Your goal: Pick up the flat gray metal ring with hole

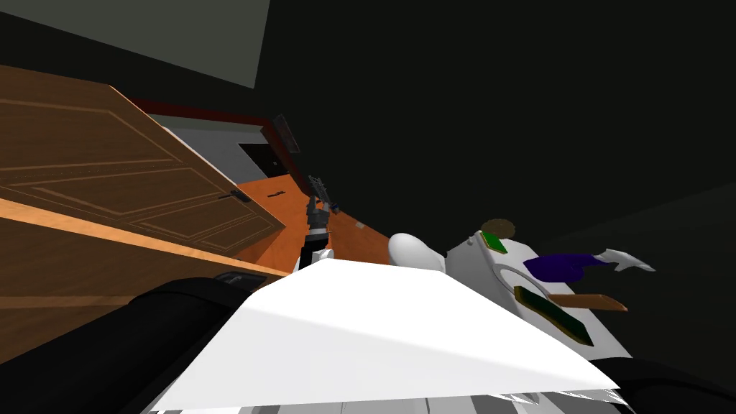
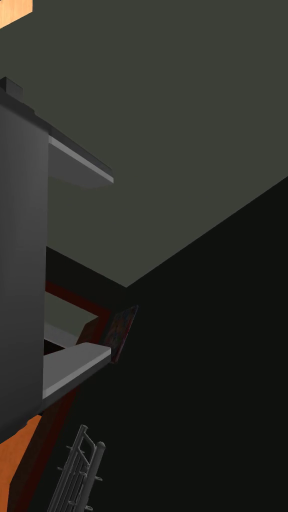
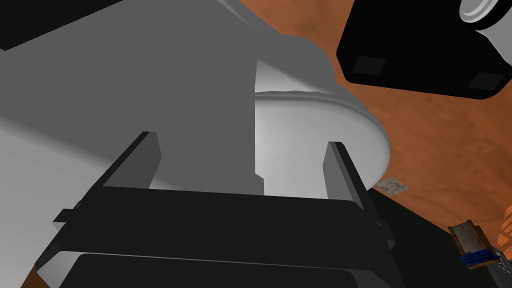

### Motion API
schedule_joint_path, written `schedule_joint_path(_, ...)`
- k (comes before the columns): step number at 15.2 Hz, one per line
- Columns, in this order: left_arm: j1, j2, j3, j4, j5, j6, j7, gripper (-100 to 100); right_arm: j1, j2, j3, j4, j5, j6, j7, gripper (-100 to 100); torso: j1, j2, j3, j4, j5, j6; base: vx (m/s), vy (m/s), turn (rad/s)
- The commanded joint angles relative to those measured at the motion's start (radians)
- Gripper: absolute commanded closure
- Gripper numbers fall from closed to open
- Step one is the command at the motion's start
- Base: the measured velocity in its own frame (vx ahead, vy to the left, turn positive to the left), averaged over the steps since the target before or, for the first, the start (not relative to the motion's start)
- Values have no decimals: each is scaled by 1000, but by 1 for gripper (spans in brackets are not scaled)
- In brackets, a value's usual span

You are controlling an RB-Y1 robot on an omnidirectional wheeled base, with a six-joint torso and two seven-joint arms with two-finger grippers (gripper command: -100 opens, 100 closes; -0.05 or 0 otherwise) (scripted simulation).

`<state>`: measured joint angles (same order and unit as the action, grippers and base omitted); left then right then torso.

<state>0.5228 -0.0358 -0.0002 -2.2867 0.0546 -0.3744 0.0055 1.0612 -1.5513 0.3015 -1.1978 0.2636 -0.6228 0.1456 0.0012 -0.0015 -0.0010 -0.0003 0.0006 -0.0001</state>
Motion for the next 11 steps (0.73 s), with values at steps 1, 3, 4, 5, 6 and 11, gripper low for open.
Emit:
schedule_joint_path(1,0,0,0,0,0,0,0,0,5,-45,17,32,9,-8,10,-100,0,0,0,0,0,0,-3,-4,85)
schedule_joint_path(3,0,0,0,0,0,0,0,0,15,-70,24,45,12,-12,19,-100,0,1,1,0,0,0,3,1,80)
schedule_joint_path(4,0,0,0,0,0,0,0,0,15,-70,24,45,12,-12,19,-100,0,1,1,0,0,0,-8,-11,48)
schedule_joint_path(5,0,0,0,0,0,0,0,0,15,-70,24,45,12,-12,19,-100,0,2,1,1,0,0,-12,-13,42)
schedule_joint_path(6,0,0,0,0,0,0,0,0,15,-70,24,45,12,-12,19,-100,0,3,2,1,0,0,-8,-9,27)
schedule_joint_path(11,0,0,0,0,0,0,0,0,15,-70,24,45,12,-12,19,-100,0,3,2,1,0,0,3,3,5)
